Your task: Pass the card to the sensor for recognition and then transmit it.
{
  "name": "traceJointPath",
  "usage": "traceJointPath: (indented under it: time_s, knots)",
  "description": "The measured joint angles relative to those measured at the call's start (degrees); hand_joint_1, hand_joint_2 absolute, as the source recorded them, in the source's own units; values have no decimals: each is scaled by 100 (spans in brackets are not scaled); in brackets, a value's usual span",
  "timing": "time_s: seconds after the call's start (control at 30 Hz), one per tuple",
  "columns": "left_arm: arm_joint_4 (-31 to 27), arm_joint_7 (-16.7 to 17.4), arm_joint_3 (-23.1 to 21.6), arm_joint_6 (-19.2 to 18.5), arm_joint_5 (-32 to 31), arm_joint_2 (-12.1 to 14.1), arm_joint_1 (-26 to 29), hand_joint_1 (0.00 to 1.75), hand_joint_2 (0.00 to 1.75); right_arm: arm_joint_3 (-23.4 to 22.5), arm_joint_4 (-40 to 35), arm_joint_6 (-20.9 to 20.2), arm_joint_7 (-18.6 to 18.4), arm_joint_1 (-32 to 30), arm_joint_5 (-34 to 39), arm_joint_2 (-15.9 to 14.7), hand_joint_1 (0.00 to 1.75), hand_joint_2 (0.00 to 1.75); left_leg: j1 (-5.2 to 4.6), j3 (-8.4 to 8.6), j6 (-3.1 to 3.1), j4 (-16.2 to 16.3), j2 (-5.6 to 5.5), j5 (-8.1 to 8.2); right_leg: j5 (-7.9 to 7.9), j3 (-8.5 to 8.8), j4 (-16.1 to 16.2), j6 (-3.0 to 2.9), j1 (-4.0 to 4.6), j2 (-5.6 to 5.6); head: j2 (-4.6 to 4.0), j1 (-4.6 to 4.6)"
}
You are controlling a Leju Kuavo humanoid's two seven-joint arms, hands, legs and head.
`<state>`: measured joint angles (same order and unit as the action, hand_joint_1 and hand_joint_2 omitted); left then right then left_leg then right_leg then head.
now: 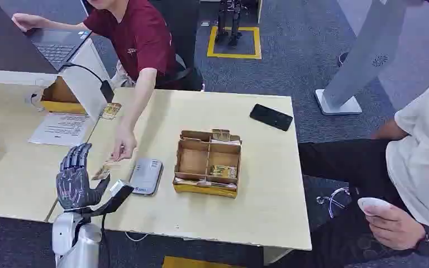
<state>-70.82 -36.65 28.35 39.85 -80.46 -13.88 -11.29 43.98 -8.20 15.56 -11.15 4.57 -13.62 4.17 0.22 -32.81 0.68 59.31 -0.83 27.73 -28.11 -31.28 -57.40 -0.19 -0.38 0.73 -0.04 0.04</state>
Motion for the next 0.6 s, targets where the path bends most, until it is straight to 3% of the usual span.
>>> traceJointPath:
  time_s: [0.6]
  knots:
    - [0,-179,55,0,129,0,1,175,175,20,2,4,0,0,0,0,0,175,0,0,0,0,0,0,0,0,0,0,0,0,0,0]
